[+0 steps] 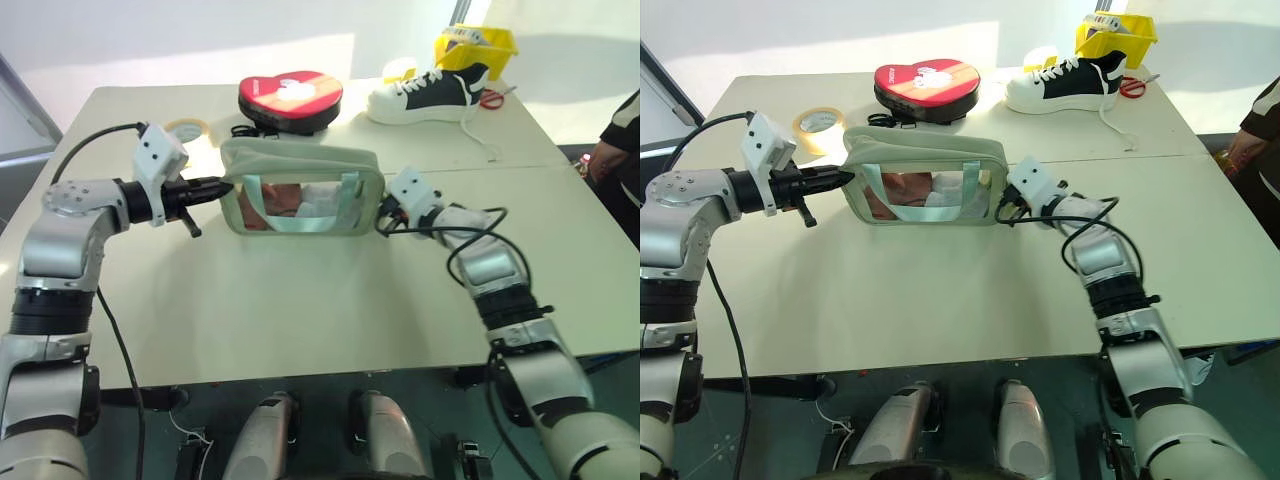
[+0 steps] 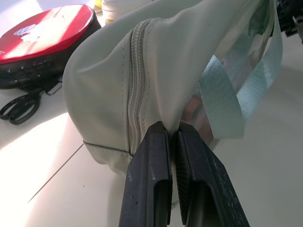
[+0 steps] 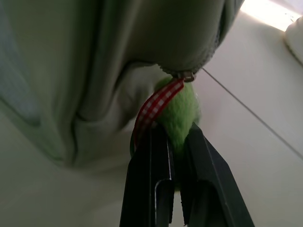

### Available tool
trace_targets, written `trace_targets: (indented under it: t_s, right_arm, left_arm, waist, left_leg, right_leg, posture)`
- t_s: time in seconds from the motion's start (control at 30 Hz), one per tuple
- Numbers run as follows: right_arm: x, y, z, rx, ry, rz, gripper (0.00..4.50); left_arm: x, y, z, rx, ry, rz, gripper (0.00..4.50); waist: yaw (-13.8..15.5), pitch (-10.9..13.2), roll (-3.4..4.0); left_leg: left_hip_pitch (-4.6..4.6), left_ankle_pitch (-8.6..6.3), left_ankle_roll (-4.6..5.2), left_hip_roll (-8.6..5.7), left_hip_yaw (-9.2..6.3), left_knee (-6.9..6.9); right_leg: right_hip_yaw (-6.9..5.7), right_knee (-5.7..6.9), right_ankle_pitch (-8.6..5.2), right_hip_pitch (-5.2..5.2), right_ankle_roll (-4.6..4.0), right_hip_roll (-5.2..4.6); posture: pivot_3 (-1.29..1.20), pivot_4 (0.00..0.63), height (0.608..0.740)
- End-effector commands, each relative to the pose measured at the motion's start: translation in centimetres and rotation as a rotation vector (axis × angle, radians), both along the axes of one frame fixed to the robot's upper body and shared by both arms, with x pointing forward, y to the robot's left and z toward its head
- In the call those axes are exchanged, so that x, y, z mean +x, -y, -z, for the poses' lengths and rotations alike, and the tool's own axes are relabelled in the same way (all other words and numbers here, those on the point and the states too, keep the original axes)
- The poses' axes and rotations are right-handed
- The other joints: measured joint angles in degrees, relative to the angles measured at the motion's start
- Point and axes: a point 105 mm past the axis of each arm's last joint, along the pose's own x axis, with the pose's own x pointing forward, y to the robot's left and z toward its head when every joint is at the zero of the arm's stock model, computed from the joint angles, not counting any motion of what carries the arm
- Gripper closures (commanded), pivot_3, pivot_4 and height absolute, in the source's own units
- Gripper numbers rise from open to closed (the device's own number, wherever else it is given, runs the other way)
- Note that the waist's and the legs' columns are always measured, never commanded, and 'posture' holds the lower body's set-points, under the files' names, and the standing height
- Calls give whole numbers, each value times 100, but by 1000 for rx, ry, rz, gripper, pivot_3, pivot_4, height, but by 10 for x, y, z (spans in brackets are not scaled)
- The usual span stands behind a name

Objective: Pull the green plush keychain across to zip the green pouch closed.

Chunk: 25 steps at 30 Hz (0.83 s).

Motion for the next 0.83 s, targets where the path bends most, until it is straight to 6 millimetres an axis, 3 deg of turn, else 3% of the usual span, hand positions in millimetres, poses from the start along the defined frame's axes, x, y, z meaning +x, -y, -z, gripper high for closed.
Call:
trace_targets:
  t_s: [0.03, 0.13, 0.23, 0.33, 0.47, 0.57, 0.67, 0.83]
  right_arm:
    - [1, -10, -5, 76, -26, -3, 4434]
    - [3, -5, -16, 108, -27, -3, 4434]
    - [4, 14, -40, 121, -9, -13, 3434]
    - [-2, 34, -71, 81, 18, -64, 1915]
    - [-22, 47, -111, 0, 30, -194, 0]
    - [-45, 37, -136, 20, 14, -344, 0]
    - [-76, 18, -152, 32, -16, -527, 0]
    - [-96, 0, -164, 34, 8, -603, 0]
  left_arm:
    - [-1, -1, -16, 6, 53, -5, 4500]
    - [-1, -4, -17, 9, 57, -12, 4500]
    - [-2, -6, -16, 10, 58, -18, 4500]
    - [-3, -10, -22, -13, 58, -18, 3431]
    - [-5, -25, -39, -33, 64, -41, 1451]
    - [-11, -35, -51, -54, 52, -39, 30]
    - [-15, -44, -55, -43, 29, -59, 30]
    - [-25, -53, -66, -78, 32, -64, 30]
  waist:
    - [-1, 0, 0]
    - [-2, 0, 0]
    - [-2, 1, 2]
    - [17, 2, 4]
    - [9, 3, 5]
    - [-25, 3, 5]
    - [-15, 4, 6]
    - [11, 4, 6]
  left_leg:
    - [0, 0, 0, 0, 0, 0]
    - [1, 0, 0, 0, 0, -1]
    - [1, 0, 0, 0, 0, -1]
    - [-1, -1, 1, -1, 0, -1]
    - [-4, -3, 4, -2, 0, -2]
    - [-5, -3, 4, 4, 1, -3]
    - [-4, -4, 5, 11, 1, -4]
    - [-8, -7, 2, 13, 1, 1]
  right_leg:
    - [0, 0, 0, 0, 0, 0]
    - [0, 0, 0, -1, 0, 0]
    - [0, 0, 0, -1, 0, 0]
    - [-1, -3, 0, -2, 0, -1]
    - [-4, -7, -1, -4, 1, -1]
    - [-7, -8, -2, -6, 2, 0]
    - [-5, -10, -2, -6, 2, -5]
    - [-5, -15, -2, -6, 2, -11]
  posture:
    - [0, 150, 740]
    - [0, 150, 740]
    - [0, 150, 740]
    - [0, 150, 740]
    - [0, 150, 740]
    - [0, 150, 740]
    - [0, 150, 740]
    - [0, 150, 740]
